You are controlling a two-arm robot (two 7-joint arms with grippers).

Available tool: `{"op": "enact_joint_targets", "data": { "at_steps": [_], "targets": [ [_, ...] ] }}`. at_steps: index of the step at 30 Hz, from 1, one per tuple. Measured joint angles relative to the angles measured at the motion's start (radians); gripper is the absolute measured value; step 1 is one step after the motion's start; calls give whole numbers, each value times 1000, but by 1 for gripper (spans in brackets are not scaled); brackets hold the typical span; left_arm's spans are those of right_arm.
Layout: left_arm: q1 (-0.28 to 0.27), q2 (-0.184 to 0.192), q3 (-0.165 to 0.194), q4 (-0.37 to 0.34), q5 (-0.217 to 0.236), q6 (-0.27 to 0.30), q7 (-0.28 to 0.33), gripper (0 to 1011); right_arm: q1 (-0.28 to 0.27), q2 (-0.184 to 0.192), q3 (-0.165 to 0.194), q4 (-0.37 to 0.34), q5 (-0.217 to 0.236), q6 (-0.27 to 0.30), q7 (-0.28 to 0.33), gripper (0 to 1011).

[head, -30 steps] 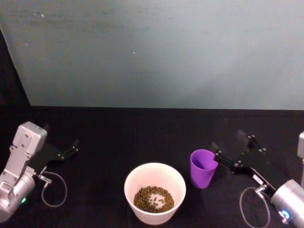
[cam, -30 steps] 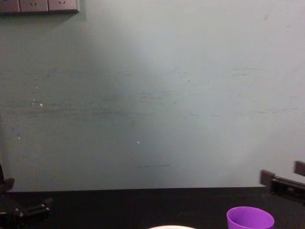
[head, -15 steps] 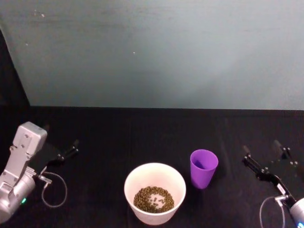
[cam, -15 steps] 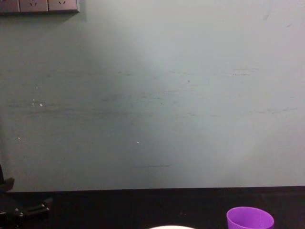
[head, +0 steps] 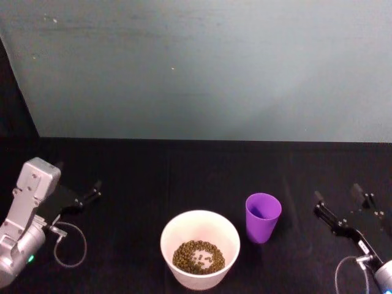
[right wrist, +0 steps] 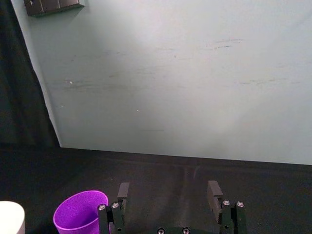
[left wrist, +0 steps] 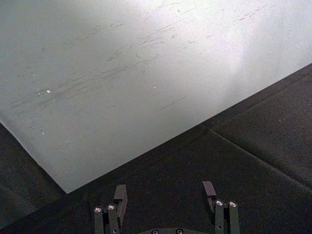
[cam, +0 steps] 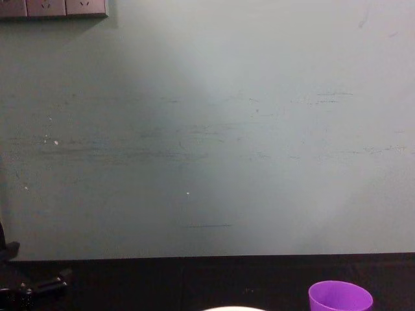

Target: Pick up the cup and pour the mung beans from the cup into the bowl.

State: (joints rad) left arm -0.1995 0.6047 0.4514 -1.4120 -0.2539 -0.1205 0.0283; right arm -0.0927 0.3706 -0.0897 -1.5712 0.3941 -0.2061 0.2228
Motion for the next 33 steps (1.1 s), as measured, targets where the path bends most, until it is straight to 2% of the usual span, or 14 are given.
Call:
{"op": "enact_joint_targets", "data": {
  "at_steps": [33],
  "targets": [
    [0,0,0,0,0,0,0,1004,0,2,-3,-9,-6,15,-14,1004]
  ]
}}
